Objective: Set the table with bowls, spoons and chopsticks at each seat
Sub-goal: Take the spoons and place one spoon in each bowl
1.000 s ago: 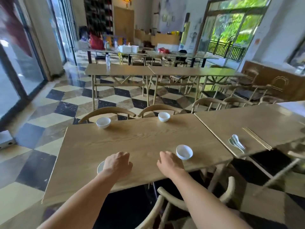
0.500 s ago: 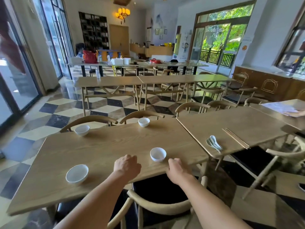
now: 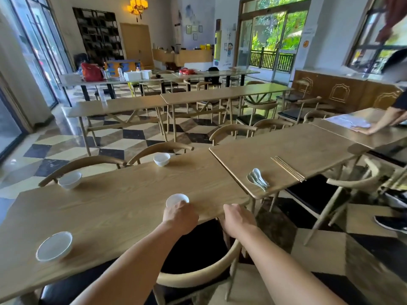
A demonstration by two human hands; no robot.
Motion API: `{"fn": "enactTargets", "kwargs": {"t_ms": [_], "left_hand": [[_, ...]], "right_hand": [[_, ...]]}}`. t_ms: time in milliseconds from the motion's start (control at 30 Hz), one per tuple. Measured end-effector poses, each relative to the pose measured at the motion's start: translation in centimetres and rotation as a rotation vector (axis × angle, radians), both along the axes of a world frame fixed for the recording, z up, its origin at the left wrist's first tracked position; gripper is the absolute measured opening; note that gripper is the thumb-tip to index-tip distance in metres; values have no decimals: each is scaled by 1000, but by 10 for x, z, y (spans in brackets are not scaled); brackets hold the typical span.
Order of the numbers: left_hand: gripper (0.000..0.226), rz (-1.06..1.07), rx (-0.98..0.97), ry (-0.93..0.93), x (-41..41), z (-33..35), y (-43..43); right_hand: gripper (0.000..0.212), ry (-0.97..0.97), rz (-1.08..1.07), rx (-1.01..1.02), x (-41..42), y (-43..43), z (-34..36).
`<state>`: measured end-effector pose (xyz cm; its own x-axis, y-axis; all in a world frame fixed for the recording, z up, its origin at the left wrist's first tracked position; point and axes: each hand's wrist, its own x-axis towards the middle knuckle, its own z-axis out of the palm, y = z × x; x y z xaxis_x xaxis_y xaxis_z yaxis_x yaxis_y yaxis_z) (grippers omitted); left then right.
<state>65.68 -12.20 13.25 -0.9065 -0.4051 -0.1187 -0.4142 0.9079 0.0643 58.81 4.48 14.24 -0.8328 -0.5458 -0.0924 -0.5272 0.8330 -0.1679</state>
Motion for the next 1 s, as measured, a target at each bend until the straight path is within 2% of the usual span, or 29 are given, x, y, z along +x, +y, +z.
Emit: {"fn": "enactTargets", "kwargs": {"t_ms": [333,467,567,800,900,1000], "left_hand": [[30,-202,119,30,-207,-23,86],[26,-208,228,58,-292,-28,110],[23,-213,220,16,-339,-39,119],[22,-54,298,-156,-406,-88,120],[15,72,364,-202,-442,-110,118],[23,255,495,-195,-481,-131,116]], "right_hand": [[24,-35,-217,67,-161,96,-14],[28,-93,-283,74,-240,116,-18],[27,-135,-292,44,-286,117,-28],[20,-279,-217,42,-375,110,-71],[20,-339,-163,61,-425,106,-96],[22,-410,-111,71,-481,98,-122]]}}
